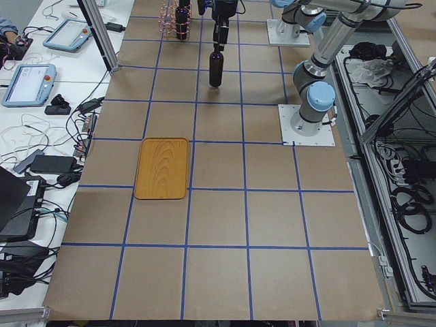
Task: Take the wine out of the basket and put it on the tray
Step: 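Stand the bottle upright on the table center and release it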
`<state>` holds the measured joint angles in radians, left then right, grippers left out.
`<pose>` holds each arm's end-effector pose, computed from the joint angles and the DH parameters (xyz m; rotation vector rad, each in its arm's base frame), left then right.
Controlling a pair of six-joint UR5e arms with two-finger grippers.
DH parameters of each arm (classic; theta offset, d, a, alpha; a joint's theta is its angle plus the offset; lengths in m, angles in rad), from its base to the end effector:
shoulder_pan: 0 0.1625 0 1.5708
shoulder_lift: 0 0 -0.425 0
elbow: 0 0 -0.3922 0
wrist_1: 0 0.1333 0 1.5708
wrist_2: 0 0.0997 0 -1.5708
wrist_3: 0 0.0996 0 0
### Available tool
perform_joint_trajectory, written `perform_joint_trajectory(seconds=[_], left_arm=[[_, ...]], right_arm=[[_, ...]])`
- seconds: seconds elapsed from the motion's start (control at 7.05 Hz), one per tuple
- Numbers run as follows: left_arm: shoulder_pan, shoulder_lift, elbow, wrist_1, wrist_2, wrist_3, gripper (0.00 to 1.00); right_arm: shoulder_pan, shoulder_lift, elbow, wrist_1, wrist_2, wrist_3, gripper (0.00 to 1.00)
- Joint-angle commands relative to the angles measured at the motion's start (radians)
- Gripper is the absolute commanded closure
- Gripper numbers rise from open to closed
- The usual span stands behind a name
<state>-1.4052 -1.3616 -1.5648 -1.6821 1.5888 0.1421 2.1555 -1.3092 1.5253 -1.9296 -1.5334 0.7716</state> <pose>-0.0631 -0.4205 0.5733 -0.0379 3.1038 -0.1552 0.4487 -0.4296 0.4046 0.2778 3.0073 -0.1327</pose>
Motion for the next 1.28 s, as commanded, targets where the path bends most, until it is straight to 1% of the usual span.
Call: perform_joint_trajectory(seconds=[0.0,0.28,0.43,0.57,0.85,1.13], left_arm=[[0.005,0.004,0.000,-0.005,0.006,0.001,0.00],[0.005,0.007,0.000,-0.005,0.007,0.001,0.00],[0.005,0.009,-0.001,-0.008,0.007,0.001,0.00],[0.005,0.009,-0.001,-0.011,0.007,0.001,0.00],[-0.004,0.015,-0.003,-0.013,0.008,-0.015,0.00],[-0.012,0.006,-0.007,-0.034,-0.010,-0.077,0.00]], right_arm=[[0.003,0.001,0.019,-0.002,0.002,0.008,0.88],[0.010,-0.004,0.016,-0.006,-0.005,0.027,0.01],[0.010,-0.010,0.004,-0.005,0.004,0.044,0.00],[0.001,-0.025,-0.016,0.000,-0.007,0.040,0.00],[-0.070,-0.054,-0.062,0.026,-0.013,0.019,0.00],[-0.210,-0.119,-0.070,0.122,-0.019,-0.209,0.00]])
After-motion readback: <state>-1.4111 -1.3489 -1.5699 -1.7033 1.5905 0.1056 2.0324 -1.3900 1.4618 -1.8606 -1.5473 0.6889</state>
